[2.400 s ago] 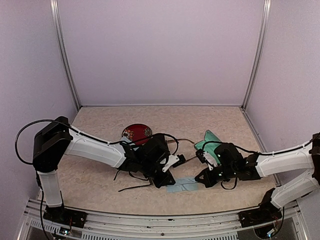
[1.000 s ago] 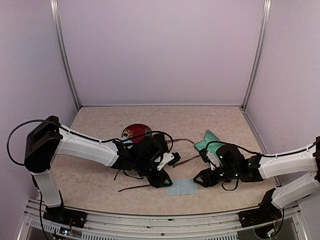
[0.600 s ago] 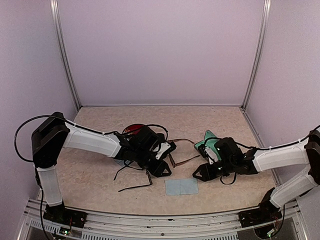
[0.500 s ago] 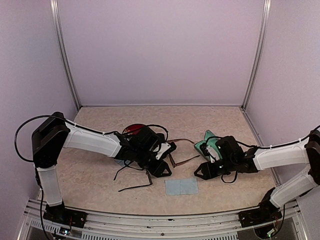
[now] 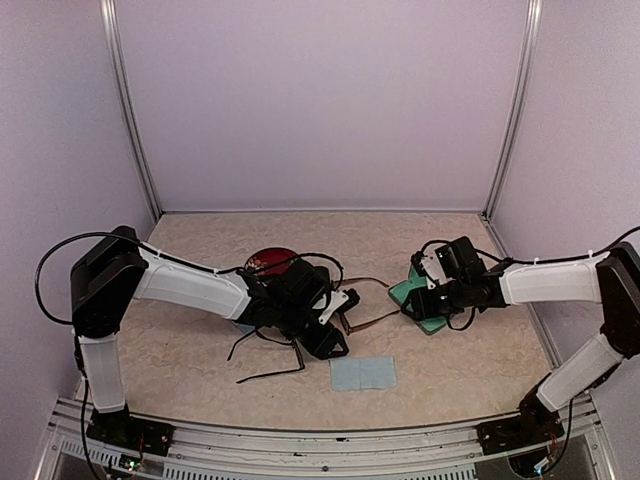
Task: Organize the sunglasses
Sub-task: Move the sunglasses to the center of the board.
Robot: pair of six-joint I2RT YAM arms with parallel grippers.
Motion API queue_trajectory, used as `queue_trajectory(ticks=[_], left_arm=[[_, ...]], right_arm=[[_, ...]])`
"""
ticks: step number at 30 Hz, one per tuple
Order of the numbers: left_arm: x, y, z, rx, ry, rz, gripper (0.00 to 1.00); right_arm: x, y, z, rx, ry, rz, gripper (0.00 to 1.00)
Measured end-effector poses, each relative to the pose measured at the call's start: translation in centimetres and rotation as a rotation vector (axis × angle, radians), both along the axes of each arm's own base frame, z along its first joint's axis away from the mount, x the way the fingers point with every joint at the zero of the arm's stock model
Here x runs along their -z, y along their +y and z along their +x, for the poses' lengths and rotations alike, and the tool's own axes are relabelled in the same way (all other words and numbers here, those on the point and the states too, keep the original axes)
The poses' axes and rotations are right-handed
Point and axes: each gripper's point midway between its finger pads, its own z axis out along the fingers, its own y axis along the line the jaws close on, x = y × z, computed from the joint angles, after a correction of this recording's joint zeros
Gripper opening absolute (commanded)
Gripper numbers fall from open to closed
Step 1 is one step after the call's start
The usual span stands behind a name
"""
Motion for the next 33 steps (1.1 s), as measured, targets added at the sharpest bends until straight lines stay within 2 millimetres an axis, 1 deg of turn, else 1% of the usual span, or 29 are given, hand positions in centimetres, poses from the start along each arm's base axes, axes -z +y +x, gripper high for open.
queue_trajectory(ticks=[5, 7, 11, 16, 19, 22, 28, 33], left_arm=[[-0.9, -0.7, 1.6, -0.079, -0.046, -0.002, 0.48], [-1.1, -0.8, 2.5, -0.124, -0.066, 0.002, 0.48], [-0.9, -0.4, 4.1, -0.215, -0.101, 0.026, 0.48], [-0.9, -0.1, 5.6, -0.3, -0.136, 0.045, 0.5], [-1.1, -0.2, 6.1, -0.324, -0.147, 0.04, 0.51], [-1.1, -0.4, 6.4, -0.336, -0.149, 0.04, 0.52], [-0.4, -0.3, 6.8, -0.353, -0.149, 0.051, 0.51], [-0.7, -0.1, 7.7, -0.38, -0.165, 0.049, 0.5]], right_arm=[[2.7, -0.6, 0.6, -0.003, 0.061, -0.05, 0.45], [3.5, -0.6, 0.5, -0.012, 0.081, -0.066, 0.4], [4.3, -0.9, 0.2, -0.018, 0.105, -0.088, 0.29], [4.3, -1.2, 0.1, -0.011, 0.111, -0.096, 0.16], [4.3, -1.4, -0.4, -0.006, 0.121, -0.095, 0.11], [4.3, -1.7, -1.0, -0.002, 0.126, -0.09, 0.09], [3.9, -2.2, -2.3, 0.015, 0.134, -0.067, 0.08], [3.8, -2.9, -3.6, 0.037, 0.152, -0.05, 0.07]])
